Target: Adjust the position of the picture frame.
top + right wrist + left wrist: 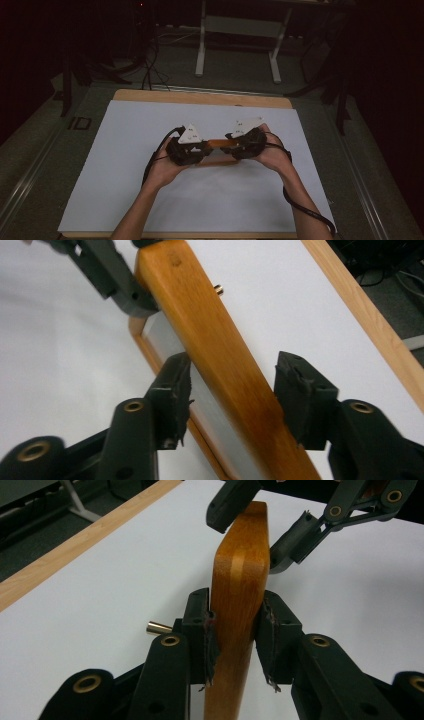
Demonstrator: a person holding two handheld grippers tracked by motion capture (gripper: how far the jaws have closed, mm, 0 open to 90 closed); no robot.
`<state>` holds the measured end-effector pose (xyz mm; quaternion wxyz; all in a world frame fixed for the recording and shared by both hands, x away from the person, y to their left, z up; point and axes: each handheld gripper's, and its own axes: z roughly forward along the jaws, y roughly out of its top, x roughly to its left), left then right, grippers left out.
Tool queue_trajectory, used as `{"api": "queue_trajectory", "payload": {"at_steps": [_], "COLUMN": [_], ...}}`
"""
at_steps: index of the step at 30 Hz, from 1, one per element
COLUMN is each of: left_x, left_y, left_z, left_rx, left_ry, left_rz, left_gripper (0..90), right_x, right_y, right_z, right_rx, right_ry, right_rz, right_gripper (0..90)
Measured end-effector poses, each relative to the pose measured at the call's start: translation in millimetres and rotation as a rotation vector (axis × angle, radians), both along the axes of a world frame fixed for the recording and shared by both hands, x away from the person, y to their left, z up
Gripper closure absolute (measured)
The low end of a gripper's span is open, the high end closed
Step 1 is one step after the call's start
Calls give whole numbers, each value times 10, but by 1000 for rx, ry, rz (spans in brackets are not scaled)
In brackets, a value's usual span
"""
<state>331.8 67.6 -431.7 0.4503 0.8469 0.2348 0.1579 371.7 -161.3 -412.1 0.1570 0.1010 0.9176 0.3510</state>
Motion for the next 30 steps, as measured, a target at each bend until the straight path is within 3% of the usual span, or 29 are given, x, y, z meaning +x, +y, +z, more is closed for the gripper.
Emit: {"api": "queue_trajectory", "payload": {"at_steps": [11, 16, 22, 26, 30], "left_x": [107, 189, 322, 418, 515], "left_y": [10, 75, 287, 256, 124], "left_z": [-6, -40, -189, -309, -432], "left_rx": [-62, -147, -283, -285, -263], "left_ry": [44, 84, 145, 166, 189], "left_rz": [42, 53, 82, 94, 81], "left_gripper": [623, 537, 467, 452, 451], "right_x": [-44, -57, -27, -13, -31], "right_y": [-99, -190, -400, -531, -556], "right_z": [-1, 2, 0, -13, -13], "right_rx": [0, 11, 68, 110, 107], "right_ry": [-48, -52, -35, -8, -11], "right_rz": [7, 3, -58, -73, -66], "right_gripper": [597, 632, 691, 692, 693]}}
